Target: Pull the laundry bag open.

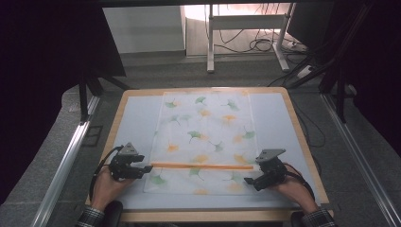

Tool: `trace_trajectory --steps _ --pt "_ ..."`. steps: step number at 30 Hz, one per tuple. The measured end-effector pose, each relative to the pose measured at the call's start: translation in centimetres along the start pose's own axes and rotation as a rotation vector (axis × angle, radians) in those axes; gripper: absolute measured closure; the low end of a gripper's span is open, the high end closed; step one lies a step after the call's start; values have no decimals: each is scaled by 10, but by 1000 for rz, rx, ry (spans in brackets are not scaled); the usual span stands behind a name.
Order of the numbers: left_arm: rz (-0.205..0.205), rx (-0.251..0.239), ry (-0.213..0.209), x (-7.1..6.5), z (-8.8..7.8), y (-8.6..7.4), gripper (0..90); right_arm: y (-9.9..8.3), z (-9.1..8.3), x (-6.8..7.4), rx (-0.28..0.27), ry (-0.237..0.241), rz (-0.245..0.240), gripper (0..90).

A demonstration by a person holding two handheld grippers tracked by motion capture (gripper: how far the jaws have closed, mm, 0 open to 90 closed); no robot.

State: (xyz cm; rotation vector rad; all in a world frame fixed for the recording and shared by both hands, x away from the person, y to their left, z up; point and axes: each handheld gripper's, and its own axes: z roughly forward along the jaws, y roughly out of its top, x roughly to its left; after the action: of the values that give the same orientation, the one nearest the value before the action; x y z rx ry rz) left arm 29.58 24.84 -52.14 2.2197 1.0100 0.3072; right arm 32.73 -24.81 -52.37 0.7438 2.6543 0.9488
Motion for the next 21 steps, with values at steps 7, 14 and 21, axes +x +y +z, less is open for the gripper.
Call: trace_trajectory --steps 7,14,21 --pt "21 -11 8 -10 -2 5 214 2 -9 0 -16 -2 16 28" --pt "11 -40 15 -15 -9 6 103 6 -23 7 -74 -21 18 17" --pt "-17 -70 -24 -18 -21 0 66 4 -37 14 -126 -20 29 13"
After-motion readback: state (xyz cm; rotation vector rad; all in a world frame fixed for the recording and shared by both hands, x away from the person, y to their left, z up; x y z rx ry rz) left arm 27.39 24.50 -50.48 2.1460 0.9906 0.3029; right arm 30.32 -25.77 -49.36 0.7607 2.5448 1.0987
